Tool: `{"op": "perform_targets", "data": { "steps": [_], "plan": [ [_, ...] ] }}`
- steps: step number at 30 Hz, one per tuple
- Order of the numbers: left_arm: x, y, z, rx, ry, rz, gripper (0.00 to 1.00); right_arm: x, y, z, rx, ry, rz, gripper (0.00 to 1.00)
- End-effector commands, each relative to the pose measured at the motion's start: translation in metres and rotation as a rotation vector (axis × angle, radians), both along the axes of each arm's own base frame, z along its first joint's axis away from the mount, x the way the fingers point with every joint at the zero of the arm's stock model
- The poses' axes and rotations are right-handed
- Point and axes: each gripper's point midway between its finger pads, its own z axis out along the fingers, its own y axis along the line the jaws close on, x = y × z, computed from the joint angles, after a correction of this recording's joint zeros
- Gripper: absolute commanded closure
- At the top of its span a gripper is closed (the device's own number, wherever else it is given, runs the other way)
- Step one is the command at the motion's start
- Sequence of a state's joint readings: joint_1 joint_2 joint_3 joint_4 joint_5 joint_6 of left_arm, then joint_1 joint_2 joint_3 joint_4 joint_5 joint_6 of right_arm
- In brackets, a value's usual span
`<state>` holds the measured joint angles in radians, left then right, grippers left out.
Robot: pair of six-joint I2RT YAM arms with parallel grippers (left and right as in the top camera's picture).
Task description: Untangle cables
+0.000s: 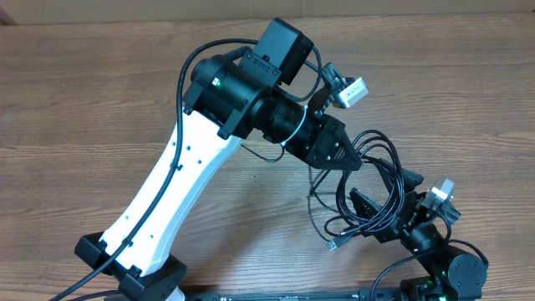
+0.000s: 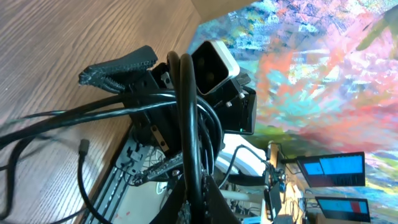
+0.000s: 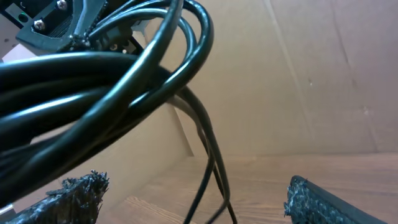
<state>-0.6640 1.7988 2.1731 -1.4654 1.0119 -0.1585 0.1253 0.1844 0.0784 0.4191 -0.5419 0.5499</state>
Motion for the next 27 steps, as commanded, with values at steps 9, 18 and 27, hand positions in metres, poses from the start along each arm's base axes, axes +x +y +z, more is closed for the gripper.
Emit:
{"op": "perform_targets", "data": {
  "steps": [9,18,27],
  "plan": [
    [-0.041,-0.011,0.018,-0.034,-0.040,-0.095,0.96,-0.004,-0.009,0.027,0.042,-0.085,-0.047,0.07],
    [-0.047,-0.011,0.017,-0.021,-0.025,-0.107,0.95,0.000,-0.016,0.029,0.063,-0.086,-0.093,0.12],
    [-0.047,-0.011,0.017,-0.022,-0.026,-0.106,0.96,0.003,-0.016,0.023,0.058,-0.059,-0.094,0.93]
  ]
}}
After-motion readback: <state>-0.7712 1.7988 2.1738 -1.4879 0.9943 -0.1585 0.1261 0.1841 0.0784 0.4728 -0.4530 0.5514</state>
